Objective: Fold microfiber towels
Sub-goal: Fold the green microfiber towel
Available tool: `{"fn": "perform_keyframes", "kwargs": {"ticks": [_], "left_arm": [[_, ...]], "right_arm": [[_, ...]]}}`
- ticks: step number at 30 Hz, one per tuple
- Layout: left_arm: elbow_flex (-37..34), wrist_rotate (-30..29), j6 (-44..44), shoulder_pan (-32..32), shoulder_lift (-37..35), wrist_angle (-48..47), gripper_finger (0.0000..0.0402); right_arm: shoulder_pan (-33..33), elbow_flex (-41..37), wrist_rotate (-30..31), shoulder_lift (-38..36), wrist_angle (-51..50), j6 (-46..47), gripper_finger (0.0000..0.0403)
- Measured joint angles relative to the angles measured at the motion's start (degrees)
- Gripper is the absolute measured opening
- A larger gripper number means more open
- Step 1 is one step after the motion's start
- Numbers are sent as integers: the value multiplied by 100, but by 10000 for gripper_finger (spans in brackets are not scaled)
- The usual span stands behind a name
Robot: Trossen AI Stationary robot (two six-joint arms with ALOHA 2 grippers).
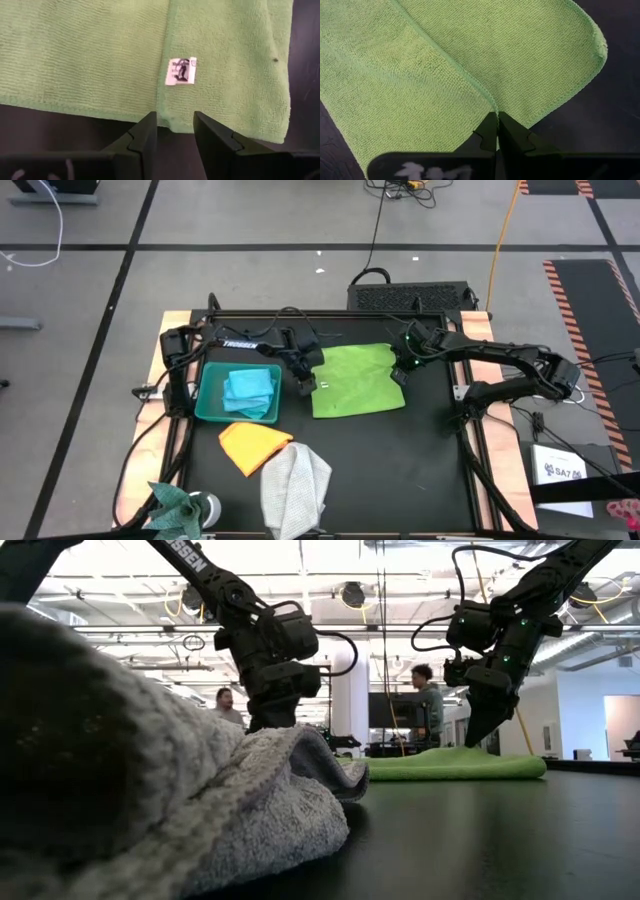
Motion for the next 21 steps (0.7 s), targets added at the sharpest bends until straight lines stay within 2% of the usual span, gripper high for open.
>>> {"fn": "perform_keyframes", "kwargs": {"ticks": [21], "left_arm": [[-9, -201, -84, -90, 240, 166, 129]], "right_arm": [[2, 0, -4, 0, -2, -85, 0]]}}
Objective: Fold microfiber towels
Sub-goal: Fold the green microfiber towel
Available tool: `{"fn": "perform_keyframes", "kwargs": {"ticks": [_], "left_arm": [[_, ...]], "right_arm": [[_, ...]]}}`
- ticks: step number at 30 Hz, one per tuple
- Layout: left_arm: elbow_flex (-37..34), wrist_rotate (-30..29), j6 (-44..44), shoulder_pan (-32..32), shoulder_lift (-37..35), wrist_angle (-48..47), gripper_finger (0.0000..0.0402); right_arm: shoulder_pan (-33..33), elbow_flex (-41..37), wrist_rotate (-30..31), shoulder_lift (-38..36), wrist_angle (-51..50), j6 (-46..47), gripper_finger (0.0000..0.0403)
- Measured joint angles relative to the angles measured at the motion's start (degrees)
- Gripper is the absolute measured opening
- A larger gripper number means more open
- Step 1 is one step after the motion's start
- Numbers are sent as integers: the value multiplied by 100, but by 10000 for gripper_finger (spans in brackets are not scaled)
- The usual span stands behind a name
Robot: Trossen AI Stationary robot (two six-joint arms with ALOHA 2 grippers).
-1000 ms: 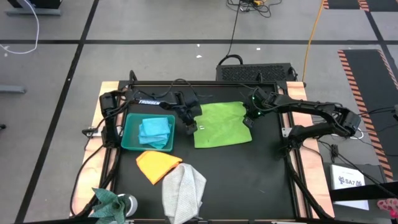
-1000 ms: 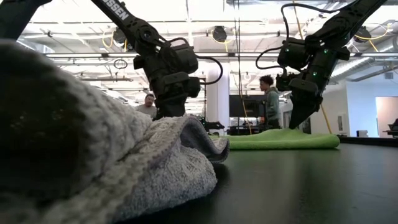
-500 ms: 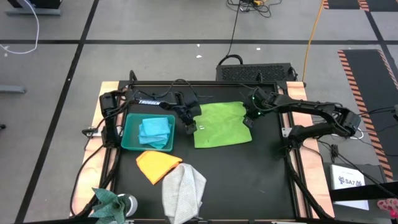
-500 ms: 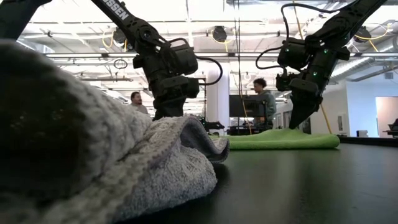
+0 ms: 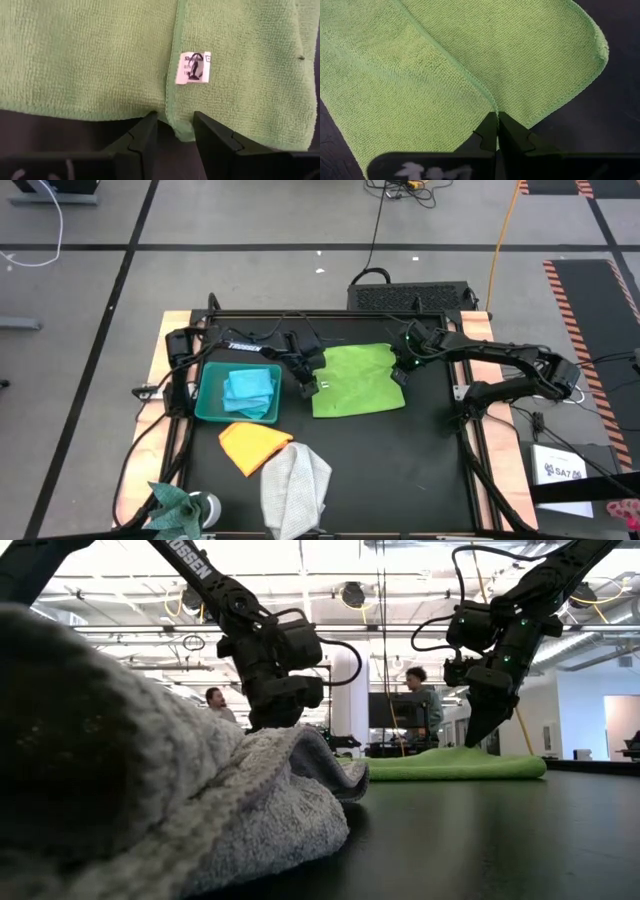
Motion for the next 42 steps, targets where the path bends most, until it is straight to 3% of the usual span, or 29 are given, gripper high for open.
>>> {"fn": "perform_keyframes", "kwargs": {"ticks": [4, 12, 19, 30, 33, 42], "left_arm": [[0, -1, -201, 0, -2, -33, 114], [0, -1, -599, 0, -7, -203, 10], [1, -7, -764, 0, -85, -162, 5], [11, -579, -951, 0, -284, -30, 5], [11, -675, -1104, 4, -282, 4, 4], [361, -1026, -1154, 135, -341, -26, 3]], "right_arm": [[-2, 0, 0, -1, 0, 0, 0], [-2, 0, 0, -2, 0, -20, 0], [-2, 0, -2, -1, -9, -20, 0], [-2, 0, 21, -2, 19, -11, 0], [12, 17, 282, -39, 35, -4, 0], [-43, 591, 482, -81, -80, -324, 0]]}}
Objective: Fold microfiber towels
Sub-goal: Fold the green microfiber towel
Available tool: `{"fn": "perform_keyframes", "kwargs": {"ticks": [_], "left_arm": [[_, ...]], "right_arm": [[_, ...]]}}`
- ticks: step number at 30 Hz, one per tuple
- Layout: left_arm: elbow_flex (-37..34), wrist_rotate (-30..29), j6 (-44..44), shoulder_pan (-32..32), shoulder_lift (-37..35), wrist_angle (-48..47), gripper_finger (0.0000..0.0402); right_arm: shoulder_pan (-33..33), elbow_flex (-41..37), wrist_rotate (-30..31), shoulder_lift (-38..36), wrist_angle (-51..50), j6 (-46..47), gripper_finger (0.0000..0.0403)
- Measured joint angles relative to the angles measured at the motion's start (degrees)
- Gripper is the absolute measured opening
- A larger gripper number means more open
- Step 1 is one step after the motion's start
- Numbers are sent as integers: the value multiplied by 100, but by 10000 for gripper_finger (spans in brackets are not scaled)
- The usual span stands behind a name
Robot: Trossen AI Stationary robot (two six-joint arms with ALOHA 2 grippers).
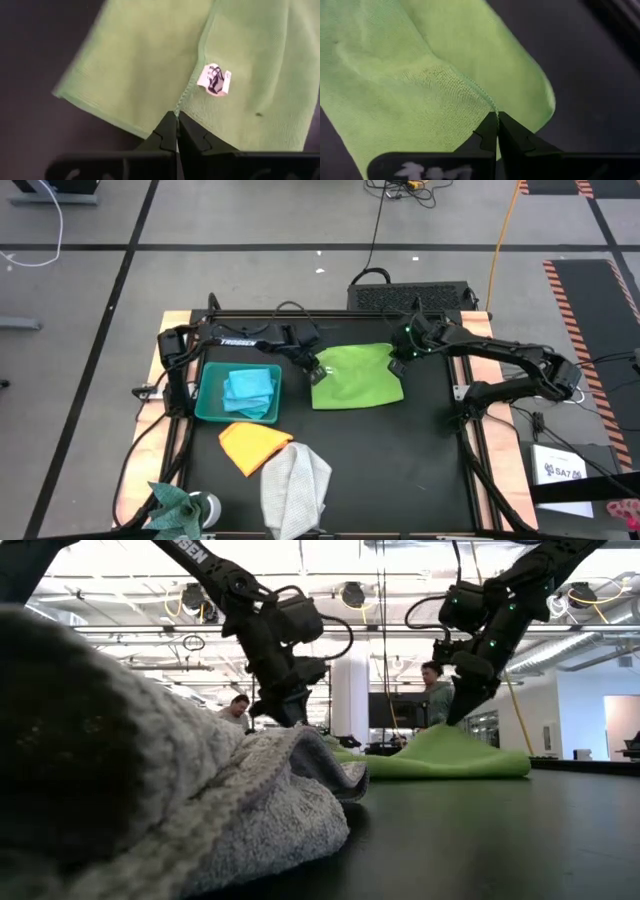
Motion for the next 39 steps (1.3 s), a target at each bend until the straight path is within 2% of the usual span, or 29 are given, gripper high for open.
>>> {"fn": "perform_keyframes", "kwargs": {"ticks": [9, 19, 33, 36, 39], "left_arm": [[626, -327, 165, 337, -15, -514, 2], [645, -533, 23, 531, -13, -998, 2], [645, -559, -38, 520, -9, -1075, 5], [645, -861, -10, 517, -9, -1073, 17], [645, -1197, 107, 521, -9, -1075, 45]], "right_arm": [[-370, 69, 16, 7, -2, -259, 0], [-744, 69, 0, 7, 185, -610, 0], [-734, 67, -17, 269, 193, -733, 1], [-694, 67, 186, 356, 294, -849, 10], [-674, 67, 324, 428, 392, -944, 29]]}}
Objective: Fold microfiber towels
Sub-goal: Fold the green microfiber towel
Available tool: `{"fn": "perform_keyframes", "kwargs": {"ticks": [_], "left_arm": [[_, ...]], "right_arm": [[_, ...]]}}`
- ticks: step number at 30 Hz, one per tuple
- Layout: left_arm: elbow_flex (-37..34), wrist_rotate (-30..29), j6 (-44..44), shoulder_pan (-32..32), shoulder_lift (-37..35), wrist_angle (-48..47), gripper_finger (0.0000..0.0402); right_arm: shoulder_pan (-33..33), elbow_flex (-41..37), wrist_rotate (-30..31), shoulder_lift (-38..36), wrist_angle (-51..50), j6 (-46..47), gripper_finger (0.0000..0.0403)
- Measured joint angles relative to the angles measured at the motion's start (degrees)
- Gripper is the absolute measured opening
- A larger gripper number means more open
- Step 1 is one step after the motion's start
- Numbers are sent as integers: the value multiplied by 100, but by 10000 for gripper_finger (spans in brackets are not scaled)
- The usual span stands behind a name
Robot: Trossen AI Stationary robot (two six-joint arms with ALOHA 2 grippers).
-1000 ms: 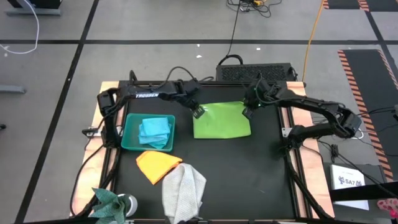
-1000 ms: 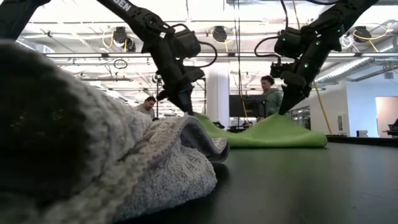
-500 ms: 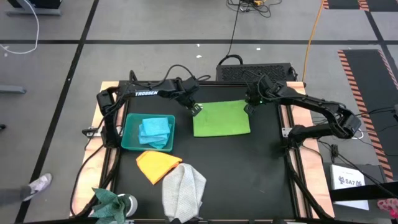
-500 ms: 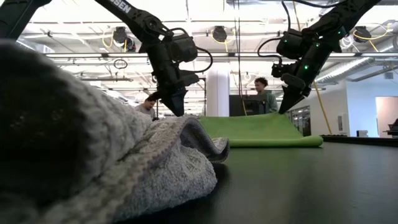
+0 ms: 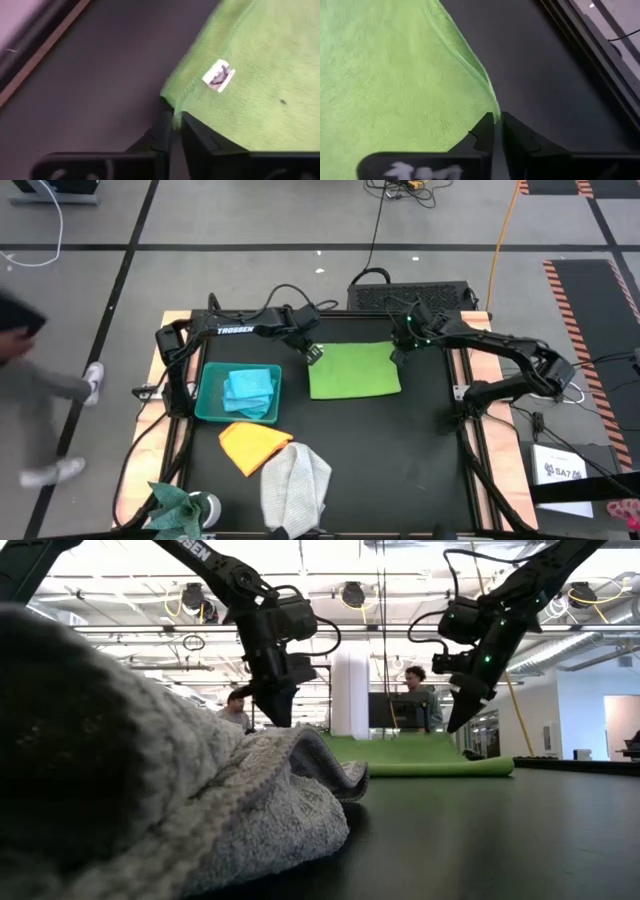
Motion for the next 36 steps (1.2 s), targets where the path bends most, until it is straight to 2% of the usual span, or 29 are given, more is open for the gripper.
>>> {"fn": "perform_keyframes", "kwargs": {"ticks": [3, 8, 13, 18, 20, 26, 32, 36], "left_arm": [[0, -317, 47, 0, 0, 11, 80], [0, -333, 55, 5, 0, 28, 126], [0, -211, -572, 2, 0, 73, 135], [0, 372, -1101, -99, 0, 175, 122], [-2, 428, -1188, -231, 2, 171, 115], [-2, 419, -1356, -695, 2, 175, 82], [-2, 173, -1464, -1147, 2, 173, 15], [-2, -127, -1509, -1359, 31, 185, 5]], "right_arm": [[25, -2, 281, 21, 40, -77, 50], [122, -2, 944, -46, 56, -211, 82], [440, -4, 932, -364, 42, 79, 89], [839, -4, -168, -661, -197, 1004, 76], [1018, -4, -381, -656, -302, 1294, 63], [1467, -6, -367, -416, -535, 1478, 6], [1689, -243, -356, -210, -624, 1803, 1], [1776, -636, -345, -179, -470, 2095, 0]]}}
